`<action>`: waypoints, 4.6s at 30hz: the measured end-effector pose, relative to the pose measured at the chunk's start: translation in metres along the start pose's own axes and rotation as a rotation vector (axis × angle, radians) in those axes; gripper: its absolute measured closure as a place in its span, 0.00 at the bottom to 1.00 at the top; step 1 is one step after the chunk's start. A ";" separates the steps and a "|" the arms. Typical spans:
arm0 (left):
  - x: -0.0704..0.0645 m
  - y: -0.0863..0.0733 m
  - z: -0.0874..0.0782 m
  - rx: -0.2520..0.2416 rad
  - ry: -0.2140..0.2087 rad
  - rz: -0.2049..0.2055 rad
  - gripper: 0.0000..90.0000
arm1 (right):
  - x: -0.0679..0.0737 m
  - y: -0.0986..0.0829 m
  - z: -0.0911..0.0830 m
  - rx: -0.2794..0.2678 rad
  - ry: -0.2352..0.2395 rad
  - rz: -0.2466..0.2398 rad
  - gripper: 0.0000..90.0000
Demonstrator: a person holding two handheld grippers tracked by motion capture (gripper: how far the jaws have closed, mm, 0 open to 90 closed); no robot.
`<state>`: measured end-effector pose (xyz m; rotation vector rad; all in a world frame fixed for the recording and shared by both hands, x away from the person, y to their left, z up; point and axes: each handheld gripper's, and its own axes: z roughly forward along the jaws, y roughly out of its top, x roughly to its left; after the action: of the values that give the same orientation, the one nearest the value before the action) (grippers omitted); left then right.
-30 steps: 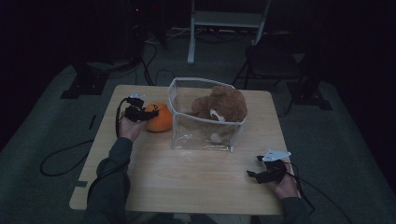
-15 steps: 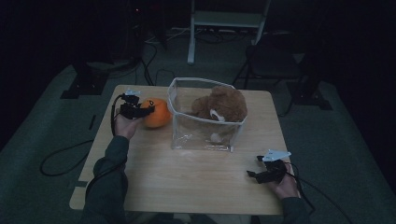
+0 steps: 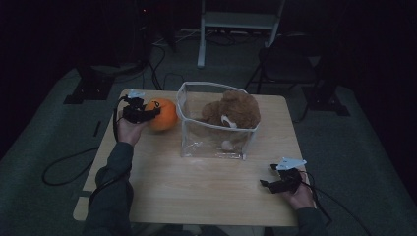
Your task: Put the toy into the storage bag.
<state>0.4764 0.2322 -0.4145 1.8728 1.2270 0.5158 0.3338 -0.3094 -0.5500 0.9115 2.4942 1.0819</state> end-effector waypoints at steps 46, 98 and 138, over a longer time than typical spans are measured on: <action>0.002 0.024 -0.038 -0.087 0.042 0.021 0.57 | 0.000 0.000 0.000 0.000 -0.001 0.001 0.17; -0.006 0.054 -0.064 -0.162 0.050 0.064 0.57 | 0.000 0.000 0.000 0.000 -0.001 0.001 0.17; -0.016 0.073 -0.076 -0.206 0.048 0.093 0.57 | 0.000 0.000 0.000 0.000 -0.003 0.002 0.17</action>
<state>0.4560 0.2351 -0.3095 1.7565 1.0775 0.7139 0.3337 -0.3094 -0.5500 0.9154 2.4909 1.0803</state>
